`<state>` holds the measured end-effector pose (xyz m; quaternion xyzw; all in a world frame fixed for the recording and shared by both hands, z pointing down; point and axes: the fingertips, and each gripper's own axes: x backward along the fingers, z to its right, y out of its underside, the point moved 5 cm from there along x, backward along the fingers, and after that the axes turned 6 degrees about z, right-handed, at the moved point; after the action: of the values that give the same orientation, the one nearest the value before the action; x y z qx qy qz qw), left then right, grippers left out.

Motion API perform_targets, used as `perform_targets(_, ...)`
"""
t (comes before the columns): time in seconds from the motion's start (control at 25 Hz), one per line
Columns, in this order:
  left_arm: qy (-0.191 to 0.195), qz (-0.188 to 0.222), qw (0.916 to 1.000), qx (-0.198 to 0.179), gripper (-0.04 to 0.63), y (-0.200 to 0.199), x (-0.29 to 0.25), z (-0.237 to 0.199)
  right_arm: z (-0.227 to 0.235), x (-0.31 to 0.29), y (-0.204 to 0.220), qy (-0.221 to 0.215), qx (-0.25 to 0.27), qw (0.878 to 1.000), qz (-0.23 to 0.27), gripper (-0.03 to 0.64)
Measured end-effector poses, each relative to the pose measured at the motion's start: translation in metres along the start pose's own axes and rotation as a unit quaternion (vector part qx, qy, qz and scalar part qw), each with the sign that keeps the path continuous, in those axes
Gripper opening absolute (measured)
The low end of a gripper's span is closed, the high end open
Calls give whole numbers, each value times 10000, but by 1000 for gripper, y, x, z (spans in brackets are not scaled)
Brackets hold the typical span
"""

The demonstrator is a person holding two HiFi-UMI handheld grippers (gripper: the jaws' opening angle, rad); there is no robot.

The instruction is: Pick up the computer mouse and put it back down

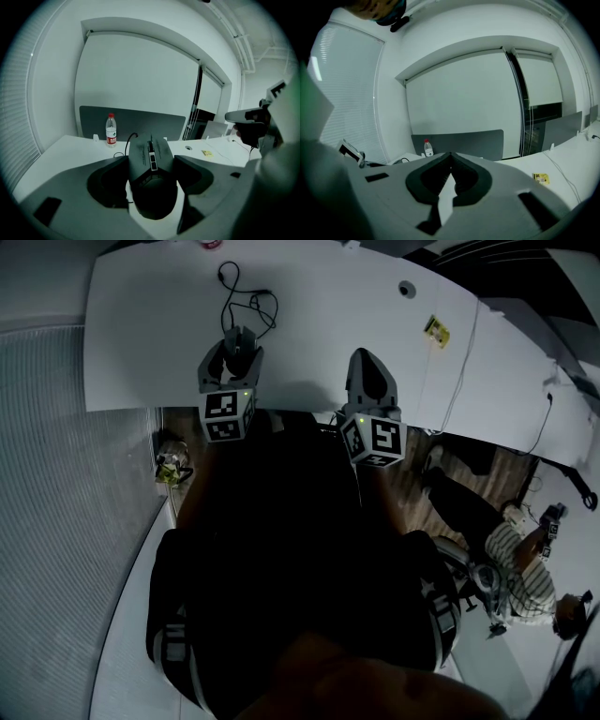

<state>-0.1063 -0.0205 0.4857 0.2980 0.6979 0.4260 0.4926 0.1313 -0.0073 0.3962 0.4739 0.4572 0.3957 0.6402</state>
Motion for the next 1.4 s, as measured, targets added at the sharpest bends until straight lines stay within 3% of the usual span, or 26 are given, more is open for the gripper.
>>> perform_targets(0.68, 102, -766, 9969, 131, 296, 66, -27, 8, 6, -2, 12, 80, -34, 9998, -197, -2)
perform_targets(1.4, 14, -1704, 9848, 332, 296, 142, -56, 10, 18, 0, 25, 220, -92, 9992, -306, -2)
